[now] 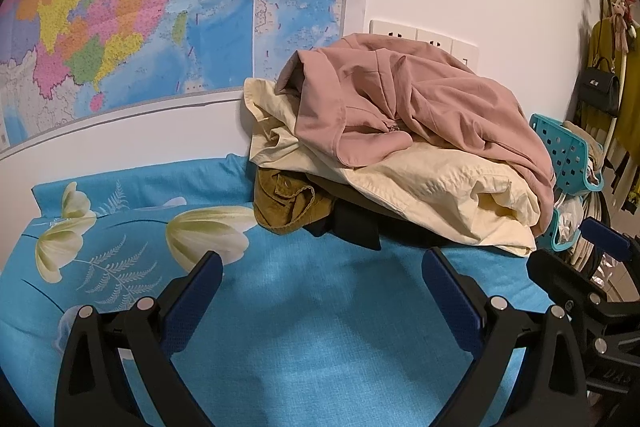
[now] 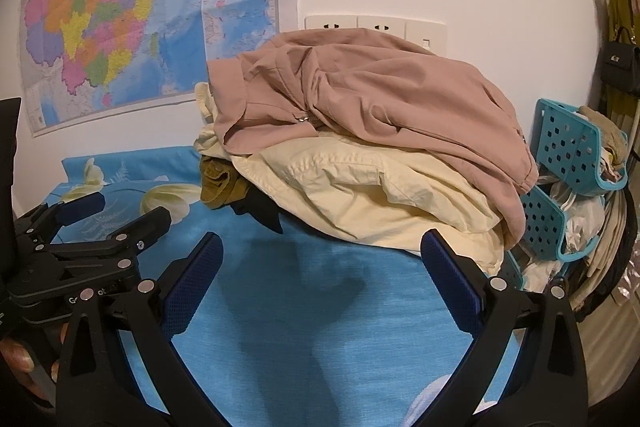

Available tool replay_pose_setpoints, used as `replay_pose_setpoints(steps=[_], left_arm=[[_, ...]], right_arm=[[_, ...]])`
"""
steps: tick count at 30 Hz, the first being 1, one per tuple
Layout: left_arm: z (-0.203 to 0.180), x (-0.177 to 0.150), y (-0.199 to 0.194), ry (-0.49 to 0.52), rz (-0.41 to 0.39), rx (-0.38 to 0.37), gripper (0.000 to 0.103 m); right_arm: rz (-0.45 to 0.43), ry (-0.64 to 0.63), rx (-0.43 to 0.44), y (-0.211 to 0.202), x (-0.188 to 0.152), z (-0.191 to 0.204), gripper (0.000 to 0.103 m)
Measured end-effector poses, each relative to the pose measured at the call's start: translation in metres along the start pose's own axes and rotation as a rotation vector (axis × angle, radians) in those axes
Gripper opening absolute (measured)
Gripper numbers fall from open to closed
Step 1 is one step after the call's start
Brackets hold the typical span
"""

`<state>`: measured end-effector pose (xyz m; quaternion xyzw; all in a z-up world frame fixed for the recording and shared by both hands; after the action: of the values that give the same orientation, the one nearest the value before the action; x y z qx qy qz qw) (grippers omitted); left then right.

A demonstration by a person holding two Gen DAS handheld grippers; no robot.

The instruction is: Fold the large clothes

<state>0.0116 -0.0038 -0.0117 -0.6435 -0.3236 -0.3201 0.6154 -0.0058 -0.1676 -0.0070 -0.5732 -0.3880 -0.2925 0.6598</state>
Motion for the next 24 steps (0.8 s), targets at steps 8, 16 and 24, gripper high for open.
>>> replay_pose_setpoints(steps=[8,16,24], left_arm=[[0.0017,-0.0003,0.0025,0.002,0.004,0.002,0.096],[0.0018,0.0003,0.0035,0.003,0.005,0.000,0.096],[-0.0016,0.0021,0.0050,0.014,-0.001,0.005,0.096]], right_arm=[[0.001,-0.001,-0.004,0.0025,0.0015,-0.0011,0.098],[-0.010,-0.007,0.001,0.0020,0.0017,-0.0005,0.098],[-0.015,-0.012,-0.004,0.0002,0.0036,-0.0006,0.098]])
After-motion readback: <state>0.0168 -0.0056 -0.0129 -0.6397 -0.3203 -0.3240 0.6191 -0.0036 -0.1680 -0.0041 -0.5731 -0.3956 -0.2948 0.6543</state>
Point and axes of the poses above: each gripper's, at about its wrist camera, not at the fingertips, and y roughly the way its jaws point, z to its left, x to its top, the point moved 4 cm from there along y, roughly the way its jaws point, and after that the axes turned 3 degrees about z, right-handed, at the moved point
